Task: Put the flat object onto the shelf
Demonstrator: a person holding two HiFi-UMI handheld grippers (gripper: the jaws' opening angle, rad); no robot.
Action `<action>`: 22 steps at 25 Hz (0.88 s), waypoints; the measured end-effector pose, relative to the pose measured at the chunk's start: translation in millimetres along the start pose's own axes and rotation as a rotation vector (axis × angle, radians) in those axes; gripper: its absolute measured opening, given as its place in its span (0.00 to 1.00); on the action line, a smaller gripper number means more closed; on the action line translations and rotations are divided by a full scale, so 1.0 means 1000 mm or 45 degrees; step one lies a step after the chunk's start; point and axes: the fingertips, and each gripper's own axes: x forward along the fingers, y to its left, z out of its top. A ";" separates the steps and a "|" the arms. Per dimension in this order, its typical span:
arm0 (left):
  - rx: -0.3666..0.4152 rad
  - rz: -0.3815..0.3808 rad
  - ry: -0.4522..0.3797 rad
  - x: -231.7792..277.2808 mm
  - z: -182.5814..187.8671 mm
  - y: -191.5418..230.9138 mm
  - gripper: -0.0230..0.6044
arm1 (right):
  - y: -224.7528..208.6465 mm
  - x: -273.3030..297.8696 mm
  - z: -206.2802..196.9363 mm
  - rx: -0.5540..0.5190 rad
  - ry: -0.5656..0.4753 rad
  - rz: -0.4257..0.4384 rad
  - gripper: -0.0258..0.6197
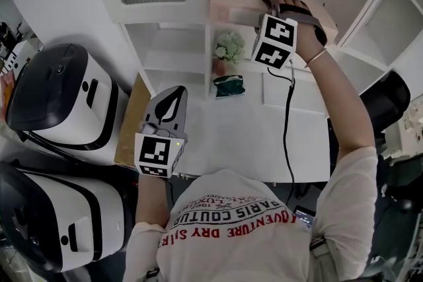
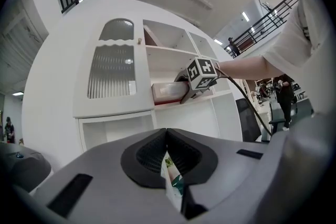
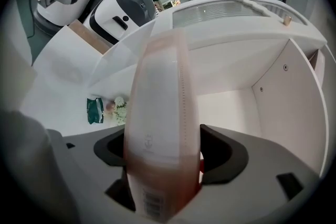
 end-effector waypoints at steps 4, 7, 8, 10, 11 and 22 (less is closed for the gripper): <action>-0.024 0.007 0.027 0.012 -0.008 0.003 0.06 | 0.001 0.003 0.003 0.017 -0.071 0.057 0.65; -0.031 -0.019 0.038 0.018 -0.012 -0.002 0.06 | 0.002 0.005 0.004 0.045 -0.129 0.120 0.65; -0.031 -0.027 0.041 0.020 -0.013 -0.004 0.06 | 0.003 0.006 0.004 0.052 -0.145 0.143 0.65; -0.030 -0.032 0.044 0.023 -0.013 -0.006 0.06 | 0.006 0.013 0.007 0.057 -0.167 0.181 0.66; -0.030 -0.031 0.043 0.023 -0.012 -0.006 0.06 | 0.008 0.017 0.008 0.055 -0.168 0.194 0.66; -0.039 0.002 0.043 0.018 -0.013 -0.006 0.06 | 0.011 0.032 0.008 0.082 -0.158 0.272 0.74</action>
